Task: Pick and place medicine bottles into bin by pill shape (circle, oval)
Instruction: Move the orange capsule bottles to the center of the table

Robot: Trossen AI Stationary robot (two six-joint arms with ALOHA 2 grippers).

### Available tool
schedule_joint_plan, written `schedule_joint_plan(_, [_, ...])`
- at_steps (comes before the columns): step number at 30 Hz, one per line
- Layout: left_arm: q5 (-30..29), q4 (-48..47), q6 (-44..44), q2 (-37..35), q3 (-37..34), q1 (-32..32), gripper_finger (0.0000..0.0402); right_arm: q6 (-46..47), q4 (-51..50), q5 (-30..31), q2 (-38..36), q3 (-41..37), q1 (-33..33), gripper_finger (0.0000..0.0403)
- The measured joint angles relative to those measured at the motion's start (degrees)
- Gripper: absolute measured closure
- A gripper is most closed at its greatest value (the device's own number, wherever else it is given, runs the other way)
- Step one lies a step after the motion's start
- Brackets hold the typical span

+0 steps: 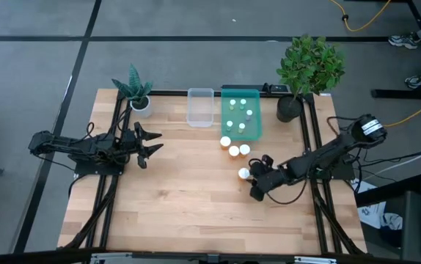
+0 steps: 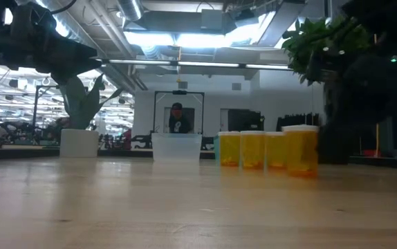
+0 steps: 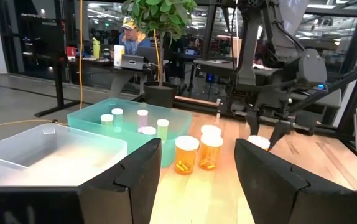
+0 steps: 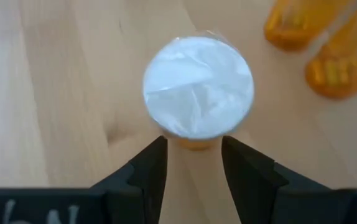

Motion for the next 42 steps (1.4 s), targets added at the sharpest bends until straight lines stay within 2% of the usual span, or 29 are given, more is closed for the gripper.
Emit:
schedule_joint_plan(6, [0.0,0.0,0.0,0.0,0.0,0.0,0.0206,-0.8,3.3,5.5,5.3,2.9,-1.5,0.0249])
schedule_joint_plan(11, [0.0,-0.1,0.0,0.0,0.0,0.0,0.0206,-6.7,3.1,9.1,9.8,7.1,-6.3,0.0249])
schedule_joint_plan(21, [0.0,-0.3,0.0,0.0,0.0,0.0,0.0206,-16.7,3.4,8.2,14.9,13.6,-14.4,0.0249])
schedule_joint_plan(29, [0.0,-0.4,0.3,0.0,0.0,0.0,0.0206,-26.0,3.0,0.1,15.1,20.2,-15.2,0.0249])
schedule_joint_plan(33, [0.0,-0.4,0.2,0.0,0.0,0.0,0.0206,-24.0,-7.0,-0.2,13.1,23.4,-13.9,0.0249])
schedule_joint_plan(42, [0.0,-0.5,0.3,0.0,0.0,0.0,0.0206,-6.6,-39.9,-3.5,6.0,25.8,-6.5,0.0249])
